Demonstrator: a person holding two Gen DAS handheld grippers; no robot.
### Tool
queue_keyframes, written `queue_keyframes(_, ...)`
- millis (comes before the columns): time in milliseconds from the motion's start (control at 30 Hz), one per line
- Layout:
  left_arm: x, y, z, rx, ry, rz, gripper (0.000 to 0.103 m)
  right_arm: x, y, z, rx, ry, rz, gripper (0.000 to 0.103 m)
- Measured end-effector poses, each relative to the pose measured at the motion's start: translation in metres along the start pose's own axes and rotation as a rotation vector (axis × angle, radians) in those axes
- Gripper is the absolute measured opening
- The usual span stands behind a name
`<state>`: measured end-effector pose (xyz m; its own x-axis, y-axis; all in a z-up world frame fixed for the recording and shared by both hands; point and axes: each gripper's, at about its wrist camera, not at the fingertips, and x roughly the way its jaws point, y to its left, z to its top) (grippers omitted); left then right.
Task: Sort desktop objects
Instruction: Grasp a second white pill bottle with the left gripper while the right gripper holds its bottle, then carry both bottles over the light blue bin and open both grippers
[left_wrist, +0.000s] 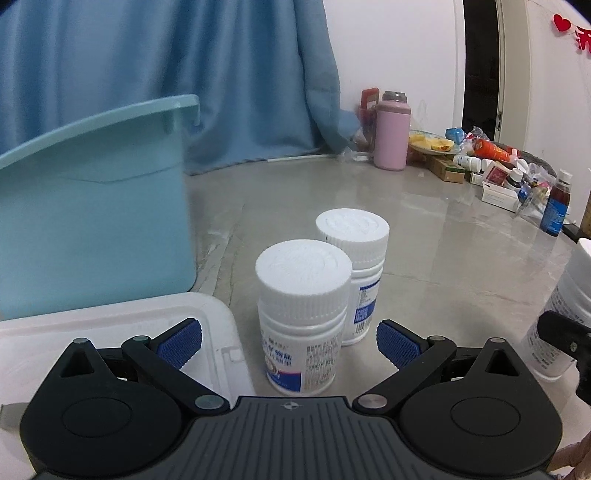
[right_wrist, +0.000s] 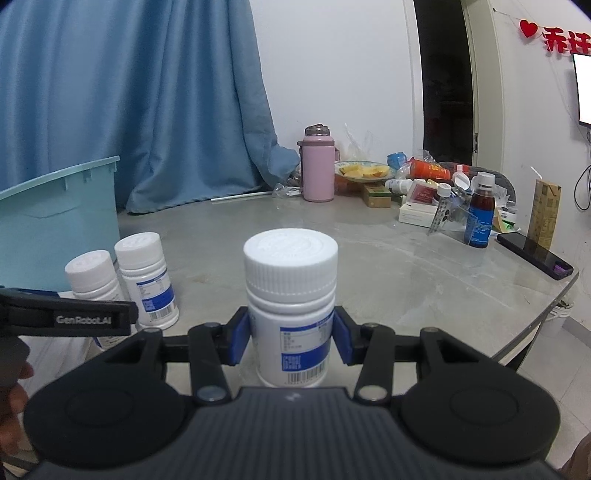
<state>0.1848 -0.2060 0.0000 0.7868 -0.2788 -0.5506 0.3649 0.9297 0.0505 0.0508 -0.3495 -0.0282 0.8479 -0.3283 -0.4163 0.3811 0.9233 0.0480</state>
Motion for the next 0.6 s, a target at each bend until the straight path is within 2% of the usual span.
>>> queue_keyframes(133,0.014,-0.004,0.004,0.004,0.011,-0.006,0.101,0.005,0.000,0.001,0.006,0.005,-0.004,0.047)
queue_keyframes(167,0.016,-0.005,0.005,0.005,0.007,-0.003,0.098,0.006,0.000,0.002,0.006,0.005,-0.005,0.047)
queue_keyframes(200,0.018,-0.006,0.005,0.013,0.007,-0.007,0.071,0.006,-0.001,0.002,0.006,0.005,-0.004,0.047)
queue_keyframes(233,0.019,-0.008,0.005,0.023,0.009,-0.013,0.048,0.007,-0.004,0.002,0.004,0.004,0.001,0.047)
queue_keyframes(433,0.018,-0.012,0.004,0.034,0.010,0.000,0.048,0.010,-0.008,0.002,0.000,0.000,0.012,0.047)
queue_keyframes(600,0.002,-0.008,0.003,0.024,0.004,0.000,0.048,0.007,-0.004,0.002,0.001,-0.002,0.024,0.047)
